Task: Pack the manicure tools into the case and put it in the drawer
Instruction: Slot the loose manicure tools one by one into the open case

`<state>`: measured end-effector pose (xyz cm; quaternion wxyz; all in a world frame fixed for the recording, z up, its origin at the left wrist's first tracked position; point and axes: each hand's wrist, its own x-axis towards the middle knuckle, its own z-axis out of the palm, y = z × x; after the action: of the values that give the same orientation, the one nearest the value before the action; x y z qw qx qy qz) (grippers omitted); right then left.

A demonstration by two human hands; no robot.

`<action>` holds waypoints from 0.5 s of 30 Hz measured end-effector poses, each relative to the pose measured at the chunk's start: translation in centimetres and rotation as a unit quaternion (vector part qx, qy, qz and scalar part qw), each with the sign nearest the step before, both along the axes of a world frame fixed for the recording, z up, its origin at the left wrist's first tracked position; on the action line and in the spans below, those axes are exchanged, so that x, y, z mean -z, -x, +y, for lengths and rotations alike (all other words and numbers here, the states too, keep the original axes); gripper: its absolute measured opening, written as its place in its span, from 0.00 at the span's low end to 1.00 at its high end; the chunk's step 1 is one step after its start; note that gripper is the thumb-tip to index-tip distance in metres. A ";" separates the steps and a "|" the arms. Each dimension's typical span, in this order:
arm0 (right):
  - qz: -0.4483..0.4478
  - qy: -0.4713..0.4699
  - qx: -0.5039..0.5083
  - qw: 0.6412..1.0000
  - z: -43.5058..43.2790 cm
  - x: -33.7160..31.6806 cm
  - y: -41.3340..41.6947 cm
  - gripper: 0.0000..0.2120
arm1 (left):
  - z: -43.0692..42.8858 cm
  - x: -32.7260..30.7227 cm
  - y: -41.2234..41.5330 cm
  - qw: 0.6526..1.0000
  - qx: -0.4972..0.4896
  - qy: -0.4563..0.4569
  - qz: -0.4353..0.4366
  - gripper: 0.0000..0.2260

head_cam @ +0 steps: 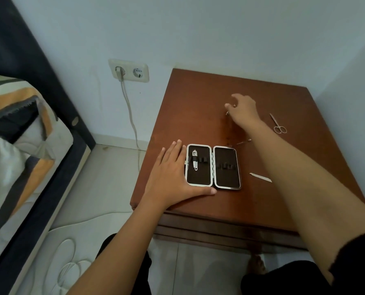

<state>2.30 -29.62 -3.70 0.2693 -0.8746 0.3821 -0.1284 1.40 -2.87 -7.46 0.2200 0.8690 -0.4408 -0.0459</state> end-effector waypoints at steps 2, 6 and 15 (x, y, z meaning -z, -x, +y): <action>0.009 0.021 0.001 1.000 0.0 0.5 -0.4 0.19 | -0.1 0.0 -0.1 1.000 -0.001 0.000 0.002 0.57; -0.018 0.026 -0.004 0.999 0.8 0.8 -0.5 0.10 | -0.1 0.0 -0.1 1.000 -0.002 0.000 0.002 0.57; -0.159 -0.103 -0.064 0.980 6.1 -2.3 2.6 0.08 | 0.0 -0.6 0.2 1.000 -0.004 -0.013 0.023 0.57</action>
<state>-0.33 -23.50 -1.42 0.4230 -0.8333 0.2890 -0.2077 1.20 -2.89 -6.82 0.2191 0.8722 -0.4316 -0.0701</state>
